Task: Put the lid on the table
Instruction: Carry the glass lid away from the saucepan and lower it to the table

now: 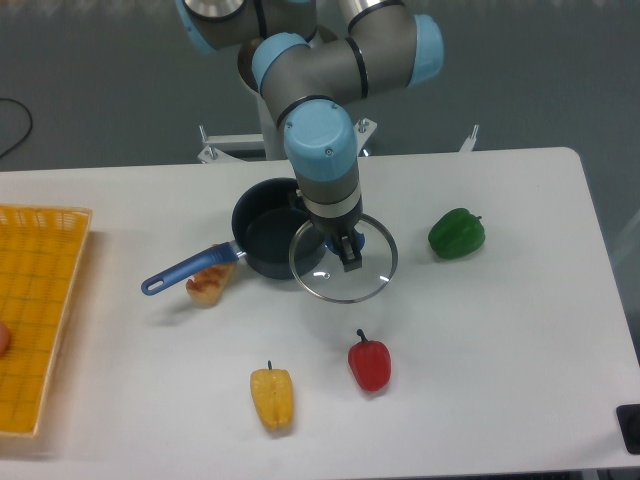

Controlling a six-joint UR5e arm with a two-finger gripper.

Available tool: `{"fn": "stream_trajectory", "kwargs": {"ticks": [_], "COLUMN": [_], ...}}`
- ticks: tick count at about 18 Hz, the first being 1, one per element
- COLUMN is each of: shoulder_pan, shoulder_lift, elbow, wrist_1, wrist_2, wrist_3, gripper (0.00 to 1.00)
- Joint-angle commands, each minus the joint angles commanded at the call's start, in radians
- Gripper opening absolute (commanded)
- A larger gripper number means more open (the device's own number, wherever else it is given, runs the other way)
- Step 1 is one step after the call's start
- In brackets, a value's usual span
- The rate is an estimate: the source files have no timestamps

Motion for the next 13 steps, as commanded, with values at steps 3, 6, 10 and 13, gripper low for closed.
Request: {"fn": "stream_trajectory", "kwargs": {"ticks": [3,6,10,13], "shoulder_pan": [0.0,0.003,0.054,0.063], "shoulder_lift": [0.0,-0.005,-0.044,-0.052], "elbow": [-0.009,-0.002,0.009,0.024], "wrist_1": [0.0,0.002,0.012,0.026], "wrist_2": [0.0,0.002,0.005,0.002], "wrist_3": [0.0,0.002,0.037,0.046], "gripper": [0.66,0.66,0.66,0.66]}}
